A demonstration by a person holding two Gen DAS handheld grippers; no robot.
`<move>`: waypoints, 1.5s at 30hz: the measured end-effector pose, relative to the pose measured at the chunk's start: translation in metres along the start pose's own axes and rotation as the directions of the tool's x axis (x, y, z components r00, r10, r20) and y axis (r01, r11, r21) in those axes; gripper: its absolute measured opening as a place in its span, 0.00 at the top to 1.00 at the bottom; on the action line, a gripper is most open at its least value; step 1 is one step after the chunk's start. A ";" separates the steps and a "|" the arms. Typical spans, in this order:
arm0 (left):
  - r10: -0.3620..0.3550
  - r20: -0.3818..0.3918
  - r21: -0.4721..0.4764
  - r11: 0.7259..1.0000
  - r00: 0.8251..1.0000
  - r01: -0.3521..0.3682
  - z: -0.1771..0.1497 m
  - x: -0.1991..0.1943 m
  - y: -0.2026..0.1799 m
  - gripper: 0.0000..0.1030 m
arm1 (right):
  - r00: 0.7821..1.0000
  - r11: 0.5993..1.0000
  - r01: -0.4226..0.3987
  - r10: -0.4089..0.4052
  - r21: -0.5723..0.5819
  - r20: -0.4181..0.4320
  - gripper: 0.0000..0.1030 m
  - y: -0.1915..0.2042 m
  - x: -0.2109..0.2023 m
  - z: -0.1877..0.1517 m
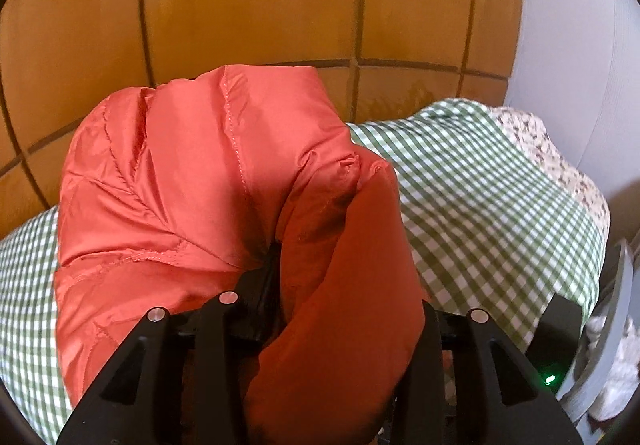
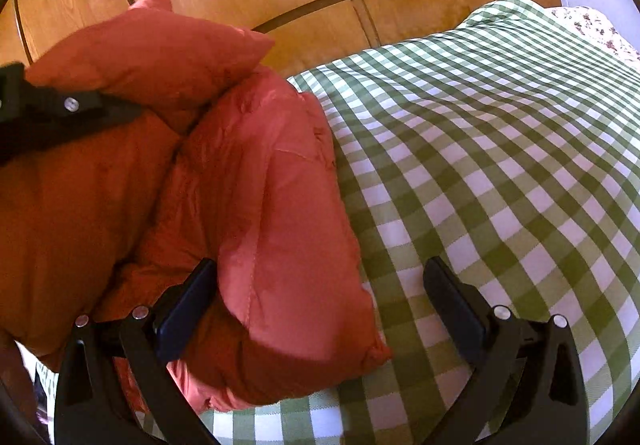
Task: Fold small clothes
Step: 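Release the jacket with the left gripper while the right gripper grasps the folded bundle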
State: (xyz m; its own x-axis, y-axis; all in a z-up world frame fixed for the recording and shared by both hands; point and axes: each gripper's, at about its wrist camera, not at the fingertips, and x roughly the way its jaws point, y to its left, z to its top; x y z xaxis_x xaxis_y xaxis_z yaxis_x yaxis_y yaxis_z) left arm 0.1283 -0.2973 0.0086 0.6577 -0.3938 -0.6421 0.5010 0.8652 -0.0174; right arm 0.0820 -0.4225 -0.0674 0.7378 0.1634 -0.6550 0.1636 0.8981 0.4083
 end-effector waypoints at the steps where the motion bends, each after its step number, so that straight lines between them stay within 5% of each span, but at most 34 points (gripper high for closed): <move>1: -0.005 0.007 0.011 1.000 1.000 0.005 -0.003 -0.001 -0.001 0.62 | 1.000 1.000 0.003 -0.003 -0.001 -0.003 0.02 -0.002 -0.004 0.001; 7: -0.026 0.069 0.073 0.997 0.997 0.021 -0.024 -0.006 -0.003 0.50 | 0.990 0.979 0.059 -0.082 0.194 0.115 0.02 -0.042 -0.054 0.032; 10: -0.009 0.088 0.114 0.994 0.996 -0.001 -0.030 -0.004 -0.011 0.46 | 0.990 0.981 -0.029 0.002 0.191 0.138 0.02 -0.037 -0.070 0.066; 13: 0.008 0.097 0.167 0.986 0.995 -0.025 -0.035 -0.003 -0.019 0.41 | 0.992 0.989 -0.117 0.112 0.092 0.058 0.02 -0.008 -0.062 0.093; 16: -0.068 0.104 0.206 0.977 0.992 0.046 -0.043 -0.009 -0.025 0.17 | 0.986 0.988 -0.156 0.157 0.015 -0.064 0.02 0.023 -0.038 0.108; 19: -0.041 0.120 0.248 0.969 0.992 0.010 -0.052 -0.019 -0.026 0.21 | 0.985 0.993 -0.093 0.081 -0.077 -0.150 0.02 0.039 -0.012 0.112; 25: -0.200 0.131 0.229 0.959 0.971 0.167 -0.068 -0.068 0.002 0.19 | 0.979 0.996 -0.081 0.084 0.024 -0.186 0.02 0.019 0.010 0.104; 29: -0.236 0.263 0.095 0.971 0.936 0.218 -0.067 -0.110 0.051 0.11 | 0.984 0.997 -0.065 0.072 0.046 -0.165 0.02 0.016 0.008 0.099; 33: -0.024 0.336 -0.175 0.981 0.942 0.088 -0.062 -0.116 0.131 0.11 | 0.988 0.998 -0.033 0.040 0.054 -0.147 0.02 0.018 -0.003 0.096; 35: 0.084 0.283 -0.349 0.937 0.955 0.021 -0.066 -0.104 0.179 0.11 | 0.994 0.998 -0.004 0.010 0.056 -0.110 0.02 0.021 -0.016 0.098; 38: 0.153 0.218 -0.516 0.857 0.964 -0.019 -0.081 -0.088 0.231 0.17 | 0.999 0.997 -0.041 0.038 0.071 0.038 0.02 0.030 -0.060 0.101; 41: 0.098 0.100 -0.536 0.844 0.990 -0.029 -0.086 -0.048 0.251 0.19 | 0.981 0.987 -0.163 0.161 0.005 0.108 0.07 0.058 -0.095 0.108; 45: 0.036 0.113 -0.535 0.844 0.993 0.030 -0.089 -0.027 0.235 0.25 | 0.966 0.959 -0.259 0.259 -0.112 -0.016 0.19 0.105 -0.084 0.109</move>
State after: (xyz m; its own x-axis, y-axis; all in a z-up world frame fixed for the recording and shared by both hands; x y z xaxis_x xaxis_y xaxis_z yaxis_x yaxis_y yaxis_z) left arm 0.1781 -0.0560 -0.0458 0.7347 -0.3946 -0.5518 0.1419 0.8848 -0.4439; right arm 0.1083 -0.3862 0.1001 0.7443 0.3970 -0.5370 -0.1079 0.8650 0.4901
